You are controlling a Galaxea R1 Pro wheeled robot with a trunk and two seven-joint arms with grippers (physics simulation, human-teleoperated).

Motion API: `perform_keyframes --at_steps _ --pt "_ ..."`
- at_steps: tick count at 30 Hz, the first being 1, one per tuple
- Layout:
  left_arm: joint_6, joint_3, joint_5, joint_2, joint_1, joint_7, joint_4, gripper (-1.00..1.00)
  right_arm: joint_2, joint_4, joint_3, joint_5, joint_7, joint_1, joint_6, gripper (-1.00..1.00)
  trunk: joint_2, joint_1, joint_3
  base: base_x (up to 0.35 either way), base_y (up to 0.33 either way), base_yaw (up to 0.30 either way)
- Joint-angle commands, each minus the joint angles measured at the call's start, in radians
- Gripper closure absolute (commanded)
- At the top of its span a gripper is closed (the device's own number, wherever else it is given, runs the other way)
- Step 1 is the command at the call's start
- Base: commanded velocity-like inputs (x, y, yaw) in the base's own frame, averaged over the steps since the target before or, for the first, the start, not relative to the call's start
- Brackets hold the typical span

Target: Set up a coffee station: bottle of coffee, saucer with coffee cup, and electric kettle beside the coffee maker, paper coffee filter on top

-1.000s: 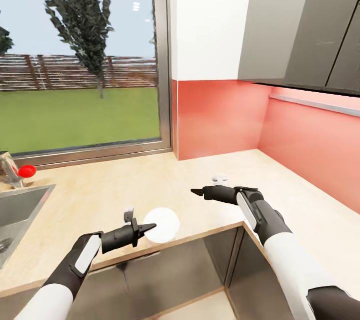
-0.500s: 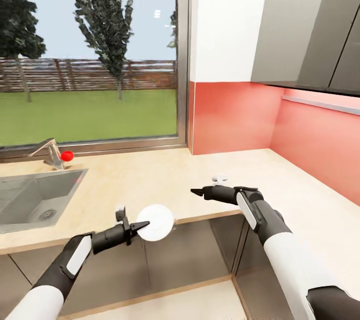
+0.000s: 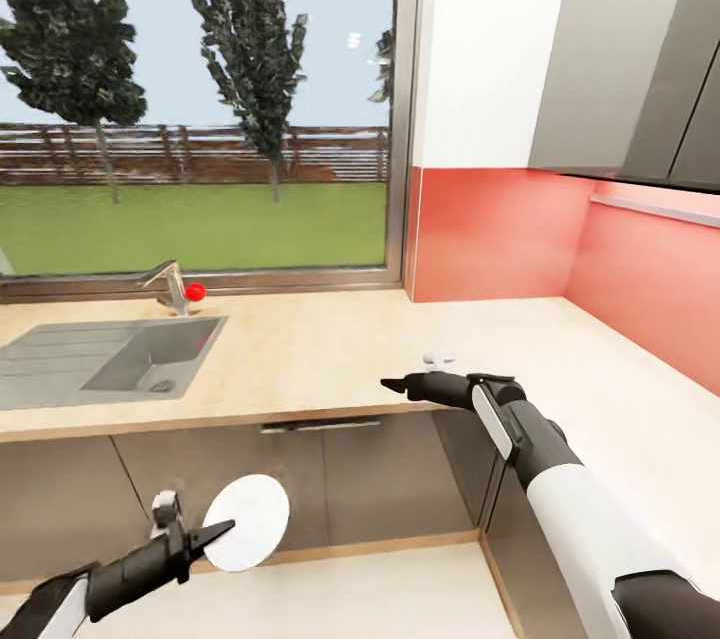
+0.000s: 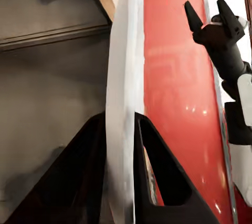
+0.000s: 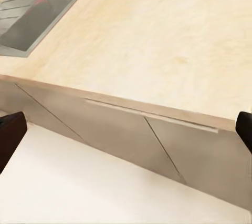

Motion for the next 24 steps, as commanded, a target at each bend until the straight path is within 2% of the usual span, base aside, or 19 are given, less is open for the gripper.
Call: perform_keyframes --at_steps 1,2,3,5,6,7,10,13,20,22,23,24 --pt "-0.006 0.002 0.006 0.007 0.021 -0.006 0.001 1.0 -0.001 0.0 0.002 -0.01 -0.003 0.0 0.007 -1.0 -0.001 0.0 0.0 -0.338 0.0 0.193" --pt "-0.059 0.005 0.006 0.02 0.069 -0.014 0.005 1.0 -0.001 0.001 0.003 -0.01 -0.003 0.0 0.007 -1.0 -0.001 0.0 0.001 -0.338 0.0 0.191" --pt "-0.095 0.005 0.007 0.025 0.095 -0.015 0.016 1.0 0.0 0.001 0.003 -0.01 -0.003 0.0 0.007 -1.0 -0.001 0.0 0.002 -0.334 0.0 0.148" --pt "-0.148 0.006 0.007 0.028 0.118 -0.015 0.059 1.0 0.0 0.002 0.004 -0.009 -0.003 0.0 0.007 -1.0 -0.001 0.0 0.003 -0.258 0.0 0.072" --pt "-0.248 0.007 0.011 0.028 0.13 -0.009 0.183 1.0 0.0 0.003 0.004 -0.008 -0.003 0.0 0.007 -1.0 -0.001 0.0 0.003 -0.067 0.0 0.016" --pt "-0.266 0.008 0.012 0.028 0.131 -0.008 0.207 1.0 0.0 0.003 0.004 -0.008 -0.003 0.0 0.007 -1.0 -0.001 0.0 0.003 -0.054 0.0 0.013" --pt "-0.419 0.011 0.018 0.028 0.133 -0.004 0.368 1.0 -0.001 0.005 0.004 -0.007 -0.002 0.0 0.007 -1.0 -0.001 0.0 0.003 -0.018 0.0 0.004" --pt "-0.476 0.017 0.036 0.027 0.135 -0.004 0.424 1.0 -0.001 0.022 0.004 -0.005 -0.002 0.006 0.006 -1.0 -0.001 0.0 0.003 -0.004 0.072 0.001" --pt "-0.521 0.041 0.054 0.029 0.135 -0.003 0.47 1.0 0.0 0.042 0.006 -0.006 0.0 0.03 -0.003 -1.0 -0.001 0.0 0.003 0.0 0.272 0.0" --pt "-0.537 0.043 0.055 0.03 0.135 -0.003 0.48 1.0 0.003 0.05 0.013 -0.006 0.0 0.056 -0.041 -1.0 -0.001 0.0 0.003 0.0 0.303 0.0" --pt "-0.544 0.044 0.055 0.03 0.135 -0.003 0.485 1.0 0.004 0.054 0.023 -0.006 0.0 0.077 -0.082 -1.0 -0.001 0.0 0.003 0.0 0.305 0.0" --pt "-0.55 0.044 0.056 0.031 0.135 -0.003 0.489 1.0 0.006 0.057 0.046 -0.007 -0.001 0.106 -0.156 -1.0 -0.001 0.0 0.003 0.0 0.305 0.0"
